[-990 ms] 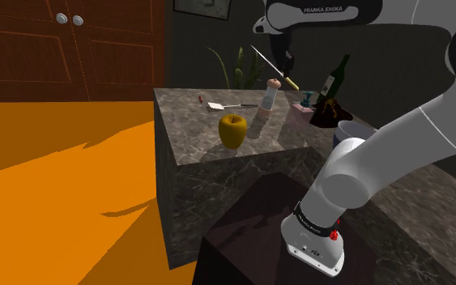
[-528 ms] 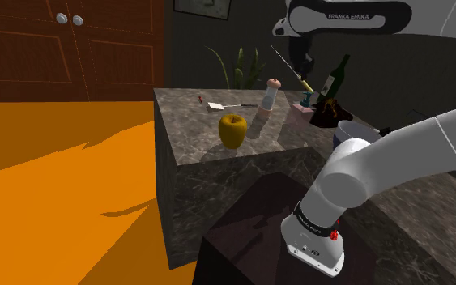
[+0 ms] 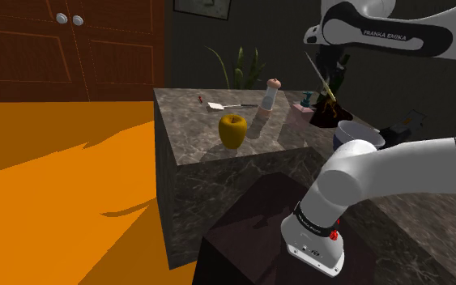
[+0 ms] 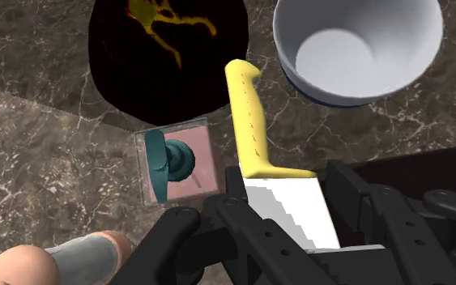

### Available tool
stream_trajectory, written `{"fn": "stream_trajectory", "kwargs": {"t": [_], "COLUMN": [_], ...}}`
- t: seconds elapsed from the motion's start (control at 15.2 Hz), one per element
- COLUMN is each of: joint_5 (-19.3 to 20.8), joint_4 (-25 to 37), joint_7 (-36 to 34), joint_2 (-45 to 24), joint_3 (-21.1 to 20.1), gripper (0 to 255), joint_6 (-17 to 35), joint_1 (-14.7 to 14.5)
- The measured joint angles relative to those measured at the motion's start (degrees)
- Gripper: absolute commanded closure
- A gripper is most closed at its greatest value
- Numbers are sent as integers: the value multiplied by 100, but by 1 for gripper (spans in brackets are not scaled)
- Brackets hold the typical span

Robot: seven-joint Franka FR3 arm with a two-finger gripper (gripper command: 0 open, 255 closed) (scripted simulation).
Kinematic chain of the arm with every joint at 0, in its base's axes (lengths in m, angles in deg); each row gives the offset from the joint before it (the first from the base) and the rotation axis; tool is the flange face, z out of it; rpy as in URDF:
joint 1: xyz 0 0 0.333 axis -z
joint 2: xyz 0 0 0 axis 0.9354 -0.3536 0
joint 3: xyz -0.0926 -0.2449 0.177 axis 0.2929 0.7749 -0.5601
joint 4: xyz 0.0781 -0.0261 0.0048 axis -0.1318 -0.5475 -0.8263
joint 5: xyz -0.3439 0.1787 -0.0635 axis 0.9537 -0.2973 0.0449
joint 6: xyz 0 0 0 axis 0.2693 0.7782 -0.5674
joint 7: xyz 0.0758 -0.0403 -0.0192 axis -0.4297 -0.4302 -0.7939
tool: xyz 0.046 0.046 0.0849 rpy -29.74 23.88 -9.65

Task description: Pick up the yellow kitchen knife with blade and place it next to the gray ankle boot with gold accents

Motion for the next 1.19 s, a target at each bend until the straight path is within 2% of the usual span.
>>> {"fn": "stream_trajectory", "kwargs": {"t": [0.59,1.19], "joint_5": [792,1683], "joint_4": [-466,-298], "joint_7": [1097,2459], "joint_2": [1272,2126], "joint_3": [611,1473], "gripper": [255,255], "joint_6": [-108,-106], "joint_1": [649,1234]}}
